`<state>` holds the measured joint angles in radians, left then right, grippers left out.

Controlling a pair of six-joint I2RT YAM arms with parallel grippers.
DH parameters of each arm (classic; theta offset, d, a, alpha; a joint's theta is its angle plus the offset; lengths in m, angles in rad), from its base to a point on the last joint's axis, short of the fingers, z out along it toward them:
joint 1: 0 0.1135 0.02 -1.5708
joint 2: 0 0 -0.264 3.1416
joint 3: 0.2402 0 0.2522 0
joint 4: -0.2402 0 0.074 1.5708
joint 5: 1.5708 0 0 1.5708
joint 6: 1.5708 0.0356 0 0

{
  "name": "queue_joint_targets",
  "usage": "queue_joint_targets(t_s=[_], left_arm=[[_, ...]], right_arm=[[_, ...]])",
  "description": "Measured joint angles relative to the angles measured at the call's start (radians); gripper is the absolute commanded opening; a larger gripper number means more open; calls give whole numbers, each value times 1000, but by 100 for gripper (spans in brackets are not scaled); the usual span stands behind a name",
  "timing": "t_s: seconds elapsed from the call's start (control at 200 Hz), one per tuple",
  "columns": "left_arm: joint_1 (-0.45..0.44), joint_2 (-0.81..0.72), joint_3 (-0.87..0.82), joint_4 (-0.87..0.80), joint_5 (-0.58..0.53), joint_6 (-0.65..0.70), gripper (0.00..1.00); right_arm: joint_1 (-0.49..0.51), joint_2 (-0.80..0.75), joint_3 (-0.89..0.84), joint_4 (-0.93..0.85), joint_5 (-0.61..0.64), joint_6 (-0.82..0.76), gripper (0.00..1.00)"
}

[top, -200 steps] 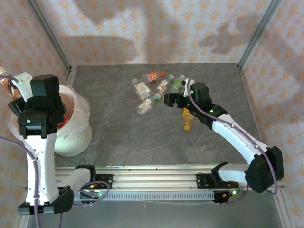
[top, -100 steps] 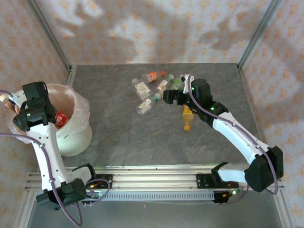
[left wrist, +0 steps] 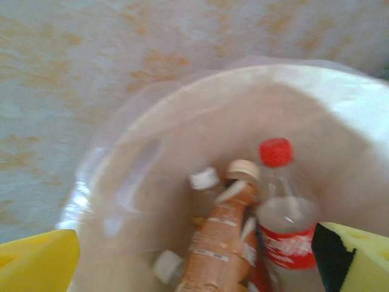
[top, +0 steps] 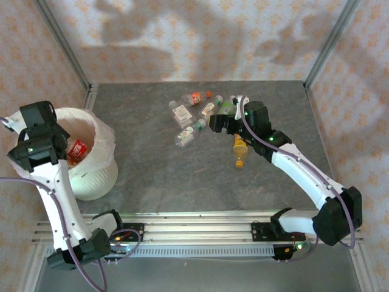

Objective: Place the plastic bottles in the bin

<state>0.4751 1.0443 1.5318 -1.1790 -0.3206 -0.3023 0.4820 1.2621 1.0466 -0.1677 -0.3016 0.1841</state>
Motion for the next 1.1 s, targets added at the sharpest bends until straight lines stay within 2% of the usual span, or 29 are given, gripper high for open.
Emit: queue_joint_targets(t_s=[0.135,0.27,0.405,0.515,0.615,0.796,1.101], left_arm=[[-6,-64,12,3,179,-49,99],[-42,-131,23,57,385,-119,99],[-151,-185,-19,172,599,-211,99],[-249,-178,-40,240,703,-253,99],[-292,-171,-65,295,785,-274,99],[-299,-162,-105,314,819,-277,99],[-299,-148,-129,277,802,-265,99]], right_arm=[[0,28,0,0,101,68,99],[0,115,28,-37,108,134,99],[0,257,115,-105,159,203,99],[-11,370,213,-170,221,225,100],[-26,488,343,-217,295,240,97],[-53,674,499,-240,387,286,89],[-82,916,697,-320,389,287,78]])
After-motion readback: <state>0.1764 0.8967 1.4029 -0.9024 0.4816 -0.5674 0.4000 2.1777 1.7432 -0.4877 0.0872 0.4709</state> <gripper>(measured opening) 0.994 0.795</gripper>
